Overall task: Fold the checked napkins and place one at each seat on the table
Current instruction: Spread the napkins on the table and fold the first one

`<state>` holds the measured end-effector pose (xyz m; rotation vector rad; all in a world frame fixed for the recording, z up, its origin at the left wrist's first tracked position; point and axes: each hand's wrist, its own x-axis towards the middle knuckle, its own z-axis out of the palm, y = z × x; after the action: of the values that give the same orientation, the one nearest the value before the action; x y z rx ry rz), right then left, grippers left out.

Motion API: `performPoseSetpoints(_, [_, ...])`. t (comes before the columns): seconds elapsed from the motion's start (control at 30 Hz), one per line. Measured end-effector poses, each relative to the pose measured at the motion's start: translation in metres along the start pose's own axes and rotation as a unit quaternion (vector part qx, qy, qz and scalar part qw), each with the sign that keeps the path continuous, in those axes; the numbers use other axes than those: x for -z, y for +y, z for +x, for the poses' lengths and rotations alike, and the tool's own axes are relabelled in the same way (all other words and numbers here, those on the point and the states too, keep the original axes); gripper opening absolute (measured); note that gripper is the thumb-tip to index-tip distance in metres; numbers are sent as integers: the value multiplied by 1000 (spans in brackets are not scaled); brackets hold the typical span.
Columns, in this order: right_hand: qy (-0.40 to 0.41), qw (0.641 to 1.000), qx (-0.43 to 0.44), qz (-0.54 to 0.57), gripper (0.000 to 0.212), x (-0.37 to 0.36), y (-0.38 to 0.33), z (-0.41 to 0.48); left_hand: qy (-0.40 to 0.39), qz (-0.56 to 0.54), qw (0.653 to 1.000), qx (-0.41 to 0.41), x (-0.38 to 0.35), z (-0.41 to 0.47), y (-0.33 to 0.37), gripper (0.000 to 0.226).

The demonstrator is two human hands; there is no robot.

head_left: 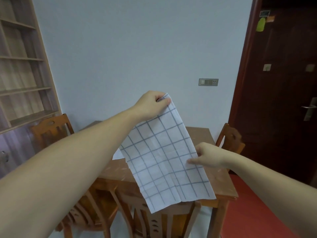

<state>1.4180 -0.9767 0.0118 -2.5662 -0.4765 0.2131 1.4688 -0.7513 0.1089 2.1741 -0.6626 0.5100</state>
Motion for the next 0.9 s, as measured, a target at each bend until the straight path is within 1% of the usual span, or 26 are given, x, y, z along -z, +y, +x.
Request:
performPoseSetpoints(0.03, [14,999,12,29,19,1,-5,0,-6,-1,1000,-3,-4,0,2,51])
performPoseSetpoints(0.1, [82,991,41,101,18,5,-18,0,-17,2,1000,-16,-12,0,6,48])
performPoseSetpoints(0.17, [140,977,57,148,26,10,-29,-1,-20,5,999,-27,-18,1,9,47])
performPoseSetpoints(0.2, [145,976,57,153,33,11,-34,-4,-14,6,999,-28,-19,1,10,47])
performPoseSetpoints(0.27, [106,986,36,124,45,6,-33,-10,10,7,1000,-25,-18,3,8,40])
performPoseSetpoints(0.3, [73,993,9,92,46,1,-28,-13,26,8,999,-24,-16,3,7,36])
performPoseSetpoints(0.37, [12,999,-51,9,41,-7,-17,-20,58,8,998,-19,-12,4,3,32])
performPoseSetpoints(0.43, [-65,992,-90,-58,37,-14,-12,-28,81,10,997,-12,-10,4,1,32])
performPoseSetpoints(0.47, [-98,988,-98,-70,38,-16,-11,-30,78,10,997,-9,-9,4,1,32])
performPoseSetpoints(0.5, [-114,987,-92,-67,36,-16,-13,-32,63,6,998,-8,-10,3,1,33])
performPoseSetpoints(0.53, [-104,990,-78,-44,32,-14,-16,-33,43,1,999,-10,-12,3,1,34])
performPoseSetpoints(0.57, [-78,995,-61,-12,24,-13,-18,-31,24,-3,1000,-12,-15,2,2,35])
performPoseSetpoints(0.6, [-35,998,-42,29,21,-11,-19,-27,11,-7,1000,-14,-17,1,4,36])
performPoseSetpoints(0.63, [8,997,-27,71,26,-8,-23,-22,5,-12,1000,-15,-20,1,5,37])
performPoseSetpoints(0.67, [34,994,-19,104,30,-4,-29,-19,3,-18,1000,-18,-22,1,6,36])
performPoseSetpoints(0.7, [39,991,-11,126,31,-1,-36,-17,4,-24,1000,-18,-25,1,8,35])
performPoseSetpoints(0.8, [3,981,-15,191,34,13,-50,-14,16,-67,998,5,-28,-2,10,25])
performPoseSetpoints(0.9, [-8,964,-19,266,35,29,-52,-14,38,-118,992,33,-31,-9,6,15])
